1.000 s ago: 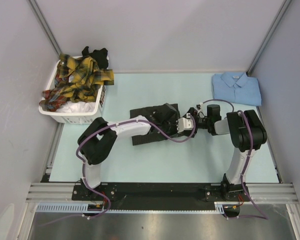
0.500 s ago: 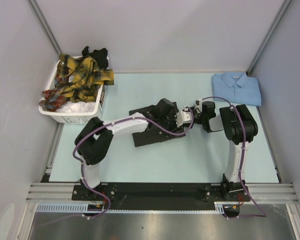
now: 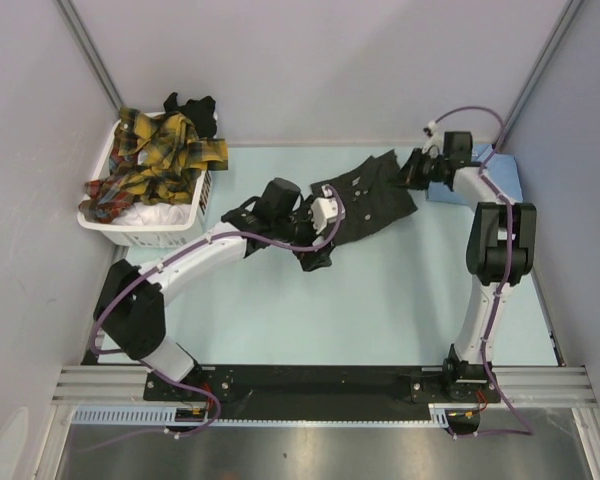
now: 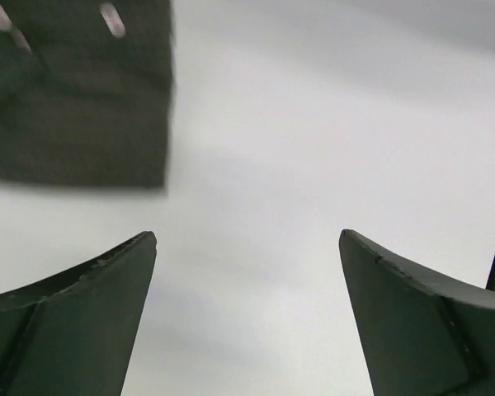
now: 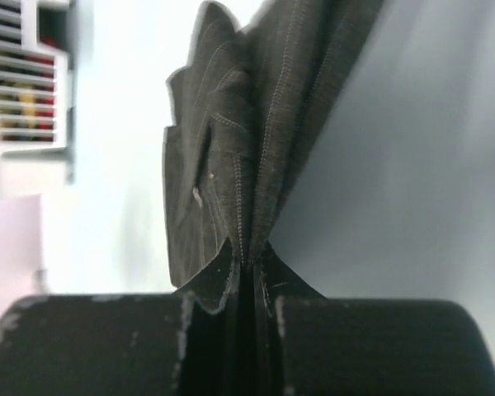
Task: Fold and stack the long sleeve shirts
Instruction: Neatly place the folded shirt to the corner
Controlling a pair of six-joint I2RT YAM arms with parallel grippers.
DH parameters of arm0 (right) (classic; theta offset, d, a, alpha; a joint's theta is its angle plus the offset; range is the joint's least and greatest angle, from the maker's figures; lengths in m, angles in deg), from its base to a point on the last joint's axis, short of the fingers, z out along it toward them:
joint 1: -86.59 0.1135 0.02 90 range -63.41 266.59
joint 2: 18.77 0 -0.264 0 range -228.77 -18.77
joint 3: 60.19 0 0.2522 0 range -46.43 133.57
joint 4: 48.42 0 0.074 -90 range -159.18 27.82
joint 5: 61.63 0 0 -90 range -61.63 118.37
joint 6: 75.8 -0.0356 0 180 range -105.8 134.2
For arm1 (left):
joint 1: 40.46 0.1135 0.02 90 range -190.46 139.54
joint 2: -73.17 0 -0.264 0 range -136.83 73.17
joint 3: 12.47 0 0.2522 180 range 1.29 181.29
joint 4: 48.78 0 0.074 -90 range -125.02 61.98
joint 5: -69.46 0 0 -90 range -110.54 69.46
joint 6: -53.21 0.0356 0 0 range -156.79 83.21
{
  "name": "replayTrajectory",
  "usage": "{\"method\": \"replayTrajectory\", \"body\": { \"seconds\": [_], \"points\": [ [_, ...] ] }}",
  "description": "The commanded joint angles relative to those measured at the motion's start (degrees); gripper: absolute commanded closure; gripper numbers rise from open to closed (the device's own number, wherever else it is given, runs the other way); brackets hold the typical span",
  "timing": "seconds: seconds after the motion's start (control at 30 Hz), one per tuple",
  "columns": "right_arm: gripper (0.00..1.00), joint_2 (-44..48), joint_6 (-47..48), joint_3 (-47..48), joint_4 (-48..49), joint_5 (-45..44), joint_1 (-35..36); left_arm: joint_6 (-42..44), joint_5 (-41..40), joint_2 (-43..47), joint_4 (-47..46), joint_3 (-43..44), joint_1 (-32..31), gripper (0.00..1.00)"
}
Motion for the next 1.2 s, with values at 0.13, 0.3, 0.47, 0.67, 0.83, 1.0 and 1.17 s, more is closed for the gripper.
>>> {"method": "replayTrajectory", "body": {
  "seconds": [0.13, 0.3, 0.47, 0.67, 0.83, 1.0, 1.17],
  "points": [
    [1.0, -6.7, 22.8, 27.7, -28.7, -8.2, -5.7, -0.1, -2.9, 3.5, 3.7, -5.9, 1.1, 0.01],
    [1.0, -10.7, 27.5, 41.9, -37.3, -11.3, -7.0, 0.0, -3.5, 3.9, 3.9, -7.6, 1.1, 0.0],
    [1.0, -10.7, 32.4, 47.8, -40.4, -14.1, -7.5, 0.7, -4.1, 4.8, 3.9, -8.7, 1.2, 0.0],
    [1.0, -9.0, 32.4, 49.1, -38.6, -17.8, -8.8, 1.5, -4.4, 5.1, 3.9, -9.3, 1.3, 0.01],
    [1.0, -8.1, 31.8, 49.6, -34.4, -18.6, -9.1, 2.0, -4.6, 5.2, 3.9, -9.9, 1.3, 0.01],
    [1.0, -8.6, 31.6, 52.9, -31.7, -19.6, -9.2, 2.5, -5.2, 5.8, 3.9, -10.4, 1.2, 0.0],
    [1.0, -8.6, 31.9, 54.9, -29.9, -20.1, -9.2, 2.3, -5.5, 6.5, 3.6, -11.4, 1.4, 0.01]
  ]
}}
